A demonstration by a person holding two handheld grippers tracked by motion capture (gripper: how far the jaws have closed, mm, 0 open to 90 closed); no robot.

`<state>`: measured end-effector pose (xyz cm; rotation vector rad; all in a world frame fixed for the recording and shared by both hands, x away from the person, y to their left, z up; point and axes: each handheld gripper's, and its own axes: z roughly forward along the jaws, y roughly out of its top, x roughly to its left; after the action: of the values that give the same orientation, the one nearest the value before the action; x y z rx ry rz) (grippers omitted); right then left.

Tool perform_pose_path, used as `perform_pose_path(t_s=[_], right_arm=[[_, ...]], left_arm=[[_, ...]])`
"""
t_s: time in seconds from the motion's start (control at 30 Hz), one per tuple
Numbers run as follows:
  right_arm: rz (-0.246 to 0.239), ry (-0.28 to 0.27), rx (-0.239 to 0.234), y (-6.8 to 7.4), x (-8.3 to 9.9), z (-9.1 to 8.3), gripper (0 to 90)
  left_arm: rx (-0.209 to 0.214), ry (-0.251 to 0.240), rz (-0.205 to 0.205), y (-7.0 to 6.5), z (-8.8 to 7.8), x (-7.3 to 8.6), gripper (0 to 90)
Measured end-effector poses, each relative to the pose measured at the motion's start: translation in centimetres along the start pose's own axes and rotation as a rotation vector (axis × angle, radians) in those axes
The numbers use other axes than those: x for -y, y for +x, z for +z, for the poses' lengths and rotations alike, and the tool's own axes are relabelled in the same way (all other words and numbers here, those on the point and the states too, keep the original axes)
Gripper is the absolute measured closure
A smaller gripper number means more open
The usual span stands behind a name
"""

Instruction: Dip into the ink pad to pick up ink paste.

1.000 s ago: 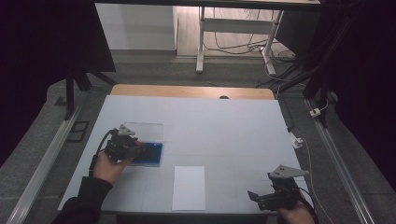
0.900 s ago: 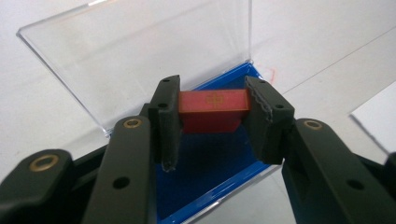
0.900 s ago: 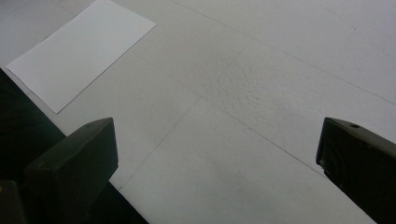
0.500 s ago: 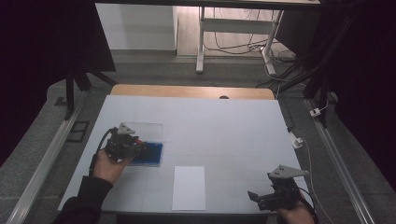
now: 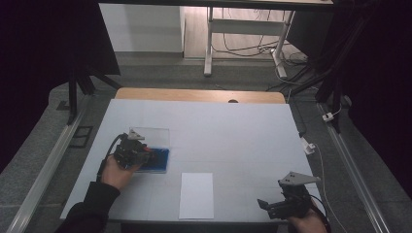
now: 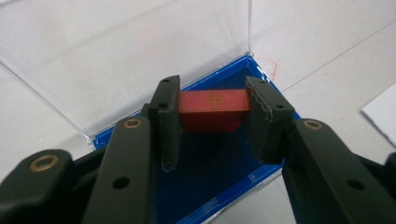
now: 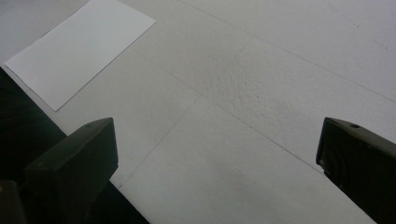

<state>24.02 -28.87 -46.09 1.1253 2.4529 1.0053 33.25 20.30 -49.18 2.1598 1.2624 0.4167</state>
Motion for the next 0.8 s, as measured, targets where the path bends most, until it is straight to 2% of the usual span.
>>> perform_pose_path(t_s=[0.3,0.57,0.6,0.8], right_arm=[[0.002,0.003,-0.001,0.0,0.0,0.0,0.0],[0.003,0.006,0.000,0.0,0.0,0.0,0.0],[0.003,0.007,0.001,0.0,0.0,0.0,0.0],[0.004,0.008,0.001,0.0,0.0,0.0,0.0]], left_arm=[[0.004,0.025,0.014,-0.2,0.8,-0.1,58.3],[0.046,0.009,-0.047,0.4,1.1,0.2,58.6],[0.042,0.010,-0.047,0.4,1.1,0.2,58.6],[-0.034,0.026,0.017,-0.9,1.2,0.0,58.8]])
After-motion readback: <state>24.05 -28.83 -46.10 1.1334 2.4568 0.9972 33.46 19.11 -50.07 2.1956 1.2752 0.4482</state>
